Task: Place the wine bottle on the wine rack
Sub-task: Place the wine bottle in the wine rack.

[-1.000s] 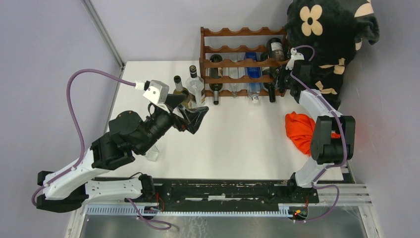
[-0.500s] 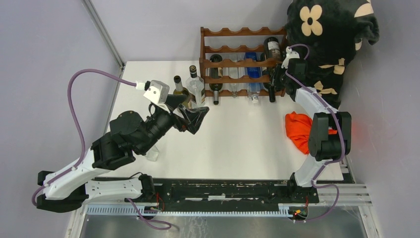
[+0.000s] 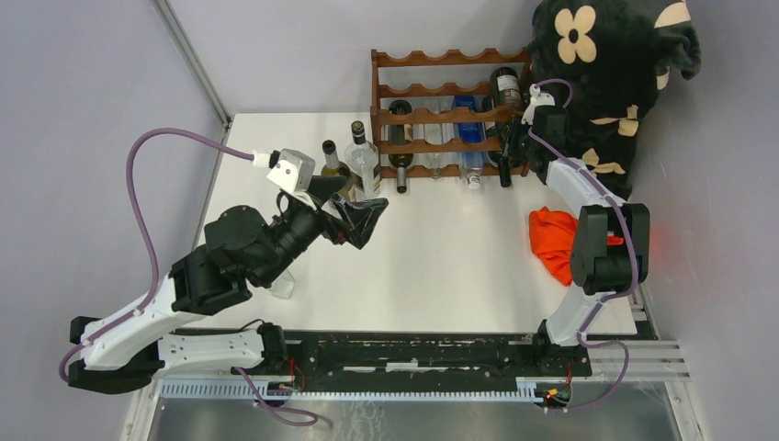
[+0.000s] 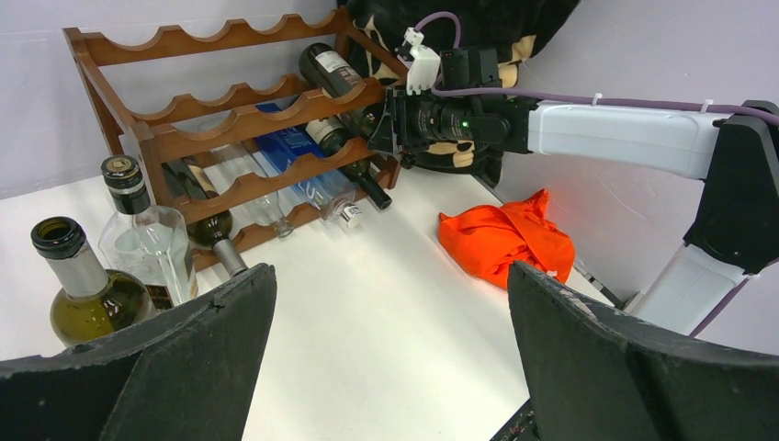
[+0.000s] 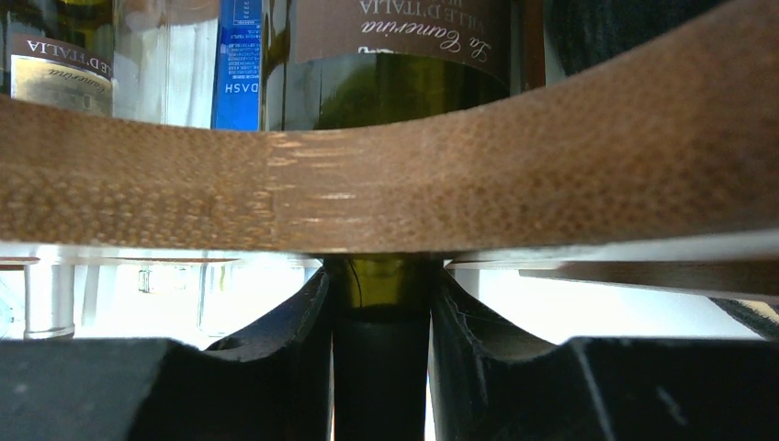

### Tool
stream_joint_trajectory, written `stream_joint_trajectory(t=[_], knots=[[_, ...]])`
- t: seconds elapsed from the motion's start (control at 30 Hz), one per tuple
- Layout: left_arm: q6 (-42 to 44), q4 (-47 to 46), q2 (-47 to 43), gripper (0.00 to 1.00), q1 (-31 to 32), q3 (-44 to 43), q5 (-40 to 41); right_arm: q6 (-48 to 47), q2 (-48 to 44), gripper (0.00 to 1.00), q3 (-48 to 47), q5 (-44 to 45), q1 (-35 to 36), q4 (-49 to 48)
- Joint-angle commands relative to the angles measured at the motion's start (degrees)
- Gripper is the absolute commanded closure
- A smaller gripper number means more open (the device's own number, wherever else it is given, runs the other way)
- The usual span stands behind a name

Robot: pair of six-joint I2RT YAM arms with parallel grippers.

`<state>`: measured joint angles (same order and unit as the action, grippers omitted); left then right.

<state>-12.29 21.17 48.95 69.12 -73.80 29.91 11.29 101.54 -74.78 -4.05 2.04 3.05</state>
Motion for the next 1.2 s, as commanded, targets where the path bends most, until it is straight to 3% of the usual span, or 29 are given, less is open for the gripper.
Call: stream_joint_trajectory(t=[0.0, 0.1, 0.27, 0.57, 1.17], knots=[[-2.1, -1.2, -0.6, 0.00, -0.2, 0.0, 0.9, 0.7, -0.4, 0.80, -3.2, 1.2, 0.5, -12.9], [-2.2, -1.3, -0.5, 0.00, -0.2, 0.0, 0.8, 0.6, -0.7, 0.69, -2.7, 1.5, 0.4, -13.2], [-2.3, -1.2, -0.6, 0.00, -0.2, 0.2, 0.8, 0.4, -0.7, 0.62, -2.6, 1.4, 0.4, -13.0], [-3.0, -1.3, -1.4, 0.00, -0.1, 0.8, 0.7, -0.2, -1.2, 0.55, -1.8, 0.5, 0.1, -12.7], [-3.5, -1.3, -1.4, 0.00, -0.1, 0.9, 0.1, -1.7, -6.7, 0.50, 3.3, -1.6, -0.9, -13.0]])
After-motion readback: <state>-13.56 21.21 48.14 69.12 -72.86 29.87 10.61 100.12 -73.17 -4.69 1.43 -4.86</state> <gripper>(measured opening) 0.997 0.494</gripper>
